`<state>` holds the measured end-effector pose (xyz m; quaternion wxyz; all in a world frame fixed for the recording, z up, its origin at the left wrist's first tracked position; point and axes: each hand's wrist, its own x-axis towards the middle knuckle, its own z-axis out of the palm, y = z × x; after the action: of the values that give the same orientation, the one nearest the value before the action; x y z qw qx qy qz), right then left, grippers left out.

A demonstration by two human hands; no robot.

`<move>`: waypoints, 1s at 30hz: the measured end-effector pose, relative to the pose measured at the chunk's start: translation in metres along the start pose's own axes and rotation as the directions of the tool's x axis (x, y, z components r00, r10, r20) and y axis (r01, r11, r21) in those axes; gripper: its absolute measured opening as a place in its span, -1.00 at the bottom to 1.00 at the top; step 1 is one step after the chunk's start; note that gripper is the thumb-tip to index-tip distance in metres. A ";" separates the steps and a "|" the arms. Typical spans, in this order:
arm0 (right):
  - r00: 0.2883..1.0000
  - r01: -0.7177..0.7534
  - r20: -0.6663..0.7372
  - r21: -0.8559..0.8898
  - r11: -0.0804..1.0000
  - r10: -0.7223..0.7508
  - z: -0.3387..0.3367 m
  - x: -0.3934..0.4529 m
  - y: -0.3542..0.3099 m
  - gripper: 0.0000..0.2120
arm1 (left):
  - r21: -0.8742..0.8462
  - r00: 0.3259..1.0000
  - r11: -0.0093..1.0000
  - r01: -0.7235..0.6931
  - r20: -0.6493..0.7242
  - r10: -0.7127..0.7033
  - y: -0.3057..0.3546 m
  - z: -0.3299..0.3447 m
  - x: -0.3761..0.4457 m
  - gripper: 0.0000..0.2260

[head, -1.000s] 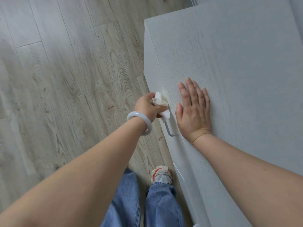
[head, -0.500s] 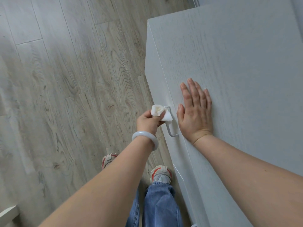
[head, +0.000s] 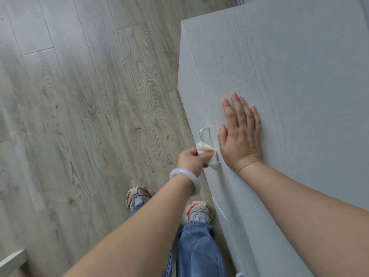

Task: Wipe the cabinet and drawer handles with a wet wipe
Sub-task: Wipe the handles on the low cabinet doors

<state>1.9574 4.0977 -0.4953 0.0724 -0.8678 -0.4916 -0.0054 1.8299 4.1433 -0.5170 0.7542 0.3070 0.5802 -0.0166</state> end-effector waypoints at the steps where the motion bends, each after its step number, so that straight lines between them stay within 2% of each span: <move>1: 1.000 -0.001 0.001 -0.002 1.000 0.001 0.000 0.000 0.001 -0.44 | 0.013 1.000 1.000 0.010 0.001 -0.010 -0.007 0.002 -0.004 -0.93; 5: 1.000 0.002 -0.002 0.005 1.000 -0.002 0.000 -0.001 0.000 -0.44 | 0.040 0.993 0.995 -0.086 -0.083 0.089 0.016 0.003 0.004 -0.94; 8: 1.000 0.003 0.001 0.011 1.000 -0.003 0.001 -0.001 0.000 -0.45 | 0.097 0.976 0.985 -0.141 -0.156 0.155 0.052 0.001 0.019 -0.84; 10: 1.000 -0.001 0.003 0.013 1.000 0.001 0.001 -0.001 0.001 -0.45 | 0.129 0.974 0.982 -0.141 -0.158 0.161 0.057 0.001 0.021 -0.80; 13: 1.000 0.001 -0.001 0.012 1.000 -0.001 0.001 -0.001 0.000 -0.45 | 0.039 0.982 0.989 -0.142 -0.117 0.146 0.041 0.000 0.016 -0.77; 15: 1.000 0.002 -0.001 0.010 1.000 -0.002 0.001 0.000 0.000 -0.44 | 0.010 0.992 0.994 -0.110 -0.054 0.110 0.028 -0.002 0.014 -0.82; 19: 1.000 0.000 -0.002 0.009 1.000 0.000 0.001 0.000 0.001 -0.45 | -0.246 0.994 0.965 0.089 0.088 -0.069 0.037 -0.003 0.016 -0.97; 21: 1.000 0.004 0.001 0.011 1.000 -0.004 0.002 -0.001 0.001 -0.45 | -0.330 0.976 0.924 0.196 0.154 -0.152 0.048 -0.006 0.025 -0.91; 24: 1.000 0.002 0.004 0.009 1.000 -0.002 0.002 -0.001 0.001 -0.45 | -0.294 0.951 0.911 0.290 0.190 -0.242 0.060 -0.011 0.035 -0.81; 27: 1.000 0.006 0.000 0.008 1.000 -0.006 0.001 -0.001 0.001 -0.45 | -0.275 0.935 0.904 0.328 0.234 -0.268 0.061 -0.012 0.034 -0.75; 30: 1.000 0.004 -0.007 0.008 1.000 -0.004 0.001 -0.001 0.001 -0.45 | -0.458 0.946 0.834 0.309 0.234 -0.222 0.049 -0.007 0.027 -0.76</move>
<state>1.9579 4.0961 -0.4962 0.0777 -0.8664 -0.4932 -0.0065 1.8514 4.1954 -0.5206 0.8443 0.0199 0.5354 -0.0007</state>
